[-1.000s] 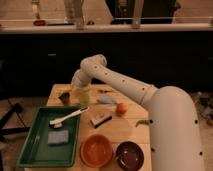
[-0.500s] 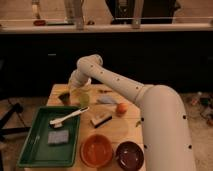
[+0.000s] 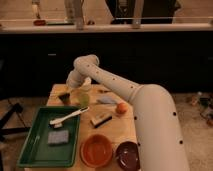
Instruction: Place banana in metal cup
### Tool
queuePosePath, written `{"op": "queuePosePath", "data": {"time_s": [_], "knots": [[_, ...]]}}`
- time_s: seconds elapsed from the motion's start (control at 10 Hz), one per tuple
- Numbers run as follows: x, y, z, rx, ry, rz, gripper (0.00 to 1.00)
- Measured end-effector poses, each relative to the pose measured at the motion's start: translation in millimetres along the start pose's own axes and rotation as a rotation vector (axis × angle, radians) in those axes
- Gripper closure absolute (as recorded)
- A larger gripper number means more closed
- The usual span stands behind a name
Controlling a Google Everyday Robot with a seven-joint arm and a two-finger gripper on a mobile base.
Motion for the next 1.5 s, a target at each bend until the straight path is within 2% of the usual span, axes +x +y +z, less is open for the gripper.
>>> {"op": "queuePosePath", "data": {"time_s": [0.5, 0.6, 0.8, 1.3, 1.4, 1.5], "knots": [[2, 1, 17, -0.039, -0.007, -0.008, 1.0], [0, 1, 17, -0.039, -0.008, -0.01, 0.97], [2, 1, 17, -0.039, -0.007, -0.008, 0.81], [1, 1, 17, -0.039, -0.007, -0.008, 0.28], [2, 1, 17, -0.039, -0.007, -0.008, 0.22], [2, 1, 17, -0.039, -0.006, -0.008, 0.2]]}}
